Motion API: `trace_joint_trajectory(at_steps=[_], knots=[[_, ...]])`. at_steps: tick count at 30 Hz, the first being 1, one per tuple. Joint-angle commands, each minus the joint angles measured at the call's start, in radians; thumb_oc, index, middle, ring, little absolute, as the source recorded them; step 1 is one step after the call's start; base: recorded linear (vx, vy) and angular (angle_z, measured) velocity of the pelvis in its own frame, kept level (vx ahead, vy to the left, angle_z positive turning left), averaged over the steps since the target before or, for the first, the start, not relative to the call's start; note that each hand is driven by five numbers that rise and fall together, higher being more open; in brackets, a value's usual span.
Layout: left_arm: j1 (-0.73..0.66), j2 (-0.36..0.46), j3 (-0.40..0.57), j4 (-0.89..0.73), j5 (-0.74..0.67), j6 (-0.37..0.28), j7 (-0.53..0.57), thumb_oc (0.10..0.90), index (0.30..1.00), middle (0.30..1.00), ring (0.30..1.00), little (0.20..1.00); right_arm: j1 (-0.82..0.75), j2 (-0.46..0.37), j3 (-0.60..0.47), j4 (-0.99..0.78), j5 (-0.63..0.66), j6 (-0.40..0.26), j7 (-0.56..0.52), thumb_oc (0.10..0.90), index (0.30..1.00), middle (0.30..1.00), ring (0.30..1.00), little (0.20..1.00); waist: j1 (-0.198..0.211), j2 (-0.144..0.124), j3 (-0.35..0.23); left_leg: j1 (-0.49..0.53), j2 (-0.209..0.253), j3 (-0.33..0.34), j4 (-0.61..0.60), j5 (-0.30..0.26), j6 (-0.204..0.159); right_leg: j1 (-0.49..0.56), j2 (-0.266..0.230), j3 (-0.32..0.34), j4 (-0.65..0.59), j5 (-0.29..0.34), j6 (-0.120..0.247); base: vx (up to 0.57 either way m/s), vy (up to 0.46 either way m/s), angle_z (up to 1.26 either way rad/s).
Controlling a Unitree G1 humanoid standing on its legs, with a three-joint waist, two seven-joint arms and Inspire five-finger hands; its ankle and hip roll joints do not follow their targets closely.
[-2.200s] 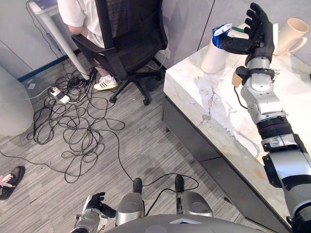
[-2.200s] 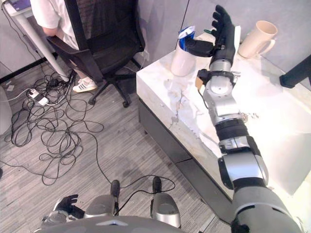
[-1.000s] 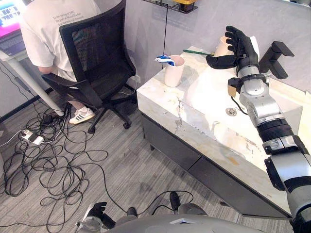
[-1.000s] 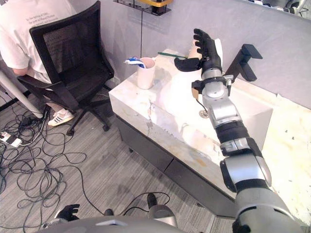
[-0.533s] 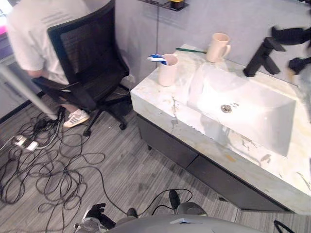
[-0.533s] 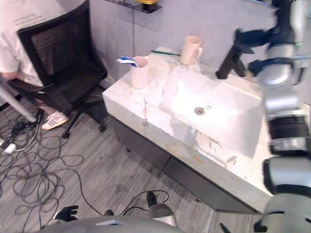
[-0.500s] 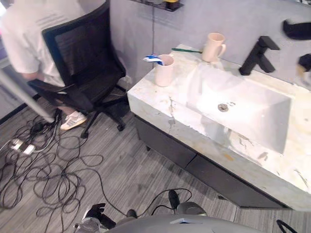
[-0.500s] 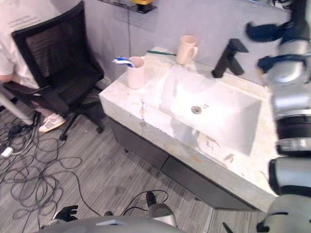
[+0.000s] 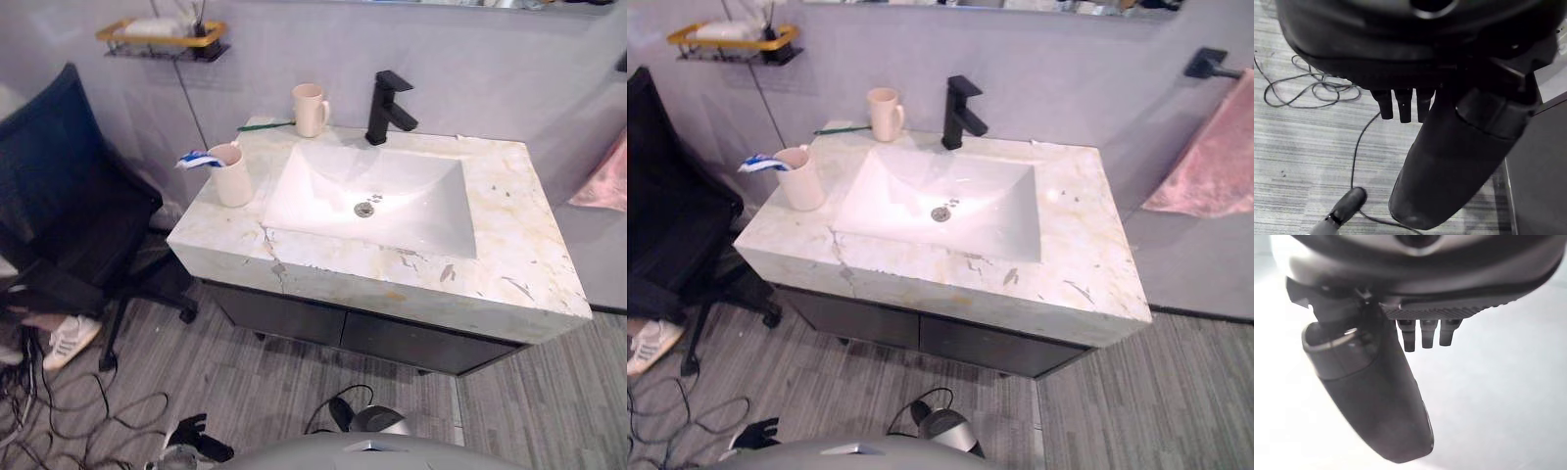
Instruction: Organize the bathroom.
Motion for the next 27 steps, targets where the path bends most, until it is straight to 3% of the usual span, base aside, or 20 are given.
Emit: trace_joint_trajectory(at_steps=[1, 7, 8, 10, 11, 14, 15, 17, 23, 27], knots=[[-0.032, 0.066, -0.001, 0.022, -0.041, -0.041, 0.037, 0.800, 0.900, 0.900, 0.900, 0.900, 0.012, -0.028, 0.034, -0.018, 0.053, -0.075, 0.001, 0.800, 0.900, 0.900, 0.900, 0.900, 0.078, -0.099, -0.025, 0.031, 0.081, -0.015, 0.094, 0.014, -0.023, -0.037, -0.068, -0.019, 0.106, -0.032, 0.049, -0.04, -0.018, -0.16], [-0.054, 0.059, -0.024, 0.013, -0.059, -0.025, 0.046, 0.800, 0.900, 0.900, 0.900, 0.900, 0.030, 0.096, 0.081, 0.043, 0.175, -0.006, 0.022, 0.800, 0.900, 0.900, 0.900, 0.900, 0.085, -0.088, -0.015, 0.027, 0.086, -0.018, 0.094, 0.024, -0.026, -0.044, -0.069, -0.034, 0.108, -0.029, 0.039, -0.03, -0.006, 0.08], [-0.065, 0.058, -0.023, 0.008, -0.051, -0.017, 0.042, 0.800, 0.900, 0.900, 0.900, 0.900, 0.027, 0.166, 0.123, 0.068, 0.267, 0.034, 0.080, 0.800, 0.900, 0.900, 0.900, 0.900, 0.089, -0.084, -0.007, 0.025, 0.086, -0.024, 0.091, 0.025, -0.025, -0.044, -0.072, -0.043, 0.104, -0.026, 0.036, -0.03, -0.001, 0.11], [-0.068, 0.058, -0.024, 0.008, -0.051, -0.017, 0.043, 0.800, 0.900, 0.900, 0.900, 0.900, 0.027, 0.184, 0.133, 0.075, 0.298, 0.054, 0.104, 0.800, 0.900, 0.900, 0.900, 0.900, 0.091, -0.082, -0.006, 0.025, 0.085, -0.026, 0.090, 0.024, -0.024, -0.044, -0.072, -0.045, 0.103, -0.026, 0.035, -0.04, -0.001, 0.23], [-0.080, 0.056, -0.024, -0.009, -0.038, 0.002, 0.042, 0.800, 0.900, 0.900, 0.900, 0.900, 0.032, 0.301, 0.209, 0.097, 0.348, 0.123, 0.264, 0.800, 0.900, 0.900, 0.900, 0.900, 0.100, -0.078, 0.004, 0.023, 0.079, -0.038, 0.085, 0.023, -0.021, -0.041, -0.076, -0.053, 0.097, -0.023, 0.033, -0.07, -0.014, 0.31], [-0.092, 0.057, -0.016, -0.018, -0.020, 0.013, 0.037, 0.800, 0.900, 0.900, 0.900, 0.900, 0.021, 0.390, 0.299, 0.119, 0.353, 0.190, 0.391, 0.800, 0.900, 0.900, 0.900, 0.900, 0.108, -0.078, 0.008, 0.016, 0.072, -0.048, 0.082, 0.028, -0.017, -0.044, -0.078, -0.056, 0.094, -0.017, 0.032, -0.04, -0.011, 0.30], [-0.097, 0.057, -0.011, -0.020, -0.016, 0.017, 0.036, 0.800, 0.900, 0.900, 0.900, 0.900, 0.008, 0.420, 0.340, 0.122, 0.358, 0.207, 0.389, 0.800, 0.900, 0.900, 0.900, 0.900, 0.112, -0.078, 0.010, 0.017, 0.069, -0.052, 0.079, 0.026, -0.014, -0.045, -0.079, -0.058, 0.091, -0.015, 0.032, -0.04, -0.018, 0.20], [-0.114, 0.058, -0.012, -0.023, -0.016, 0.030, 0.036, 0.800, 0.900, 0.900, 0.900, 0.900, 0.000, 0.499, 0.393, 0.157, 0.372, 0.218, 0.378, 0.800, 0.900, 0.900, 0.900, 0.900, 0.118, -0.074, 0.010, 0.017, 0.061, -0.061, 0.077, 0.023, -0.007, -0.046, -0.078, -0.058, 0.091, -0.013, 0.033, -0.02, -0.014, 0.20], [-0.128, 0.040, -0.025, -0.028, -0.026, 0.046, 0.059, 0.800, 0.900, 0.900, 0.900, 0.900, 0.001, 0.633, 0.468, 0.209, 0.389, 0.211, 0.357, 0.800, 0.900, 0.900, 0.900, 0.900, 0.128, -0.069, 0.015, 0.019, 0.051, -0.076, 0.077, 0.006, 0.005, -0.038, -0.080, -0.061, 0.092, -0.011, 0.036, -0.01, -0.011, 0.16], [-0.114, 0.029, -0.024, -0.033, -0.031, 0.036, 0.072, 0.800, 0.900, 0.900, 0.900, 0.900, -0.006, 0.718, 0.560, 0.209, 0.340, 0.241, 0.421, 0.800, 0.900, 0.900, 0.900, 0.900, 0.146, -0.067, 0.019, 0.016, 0.046, -0.094, 0.078, 0.003, 0.011, -0.030, -0.082, -0.071, 0.088, -0.010, 0.037, -0.01, -0.006, 0.03]])
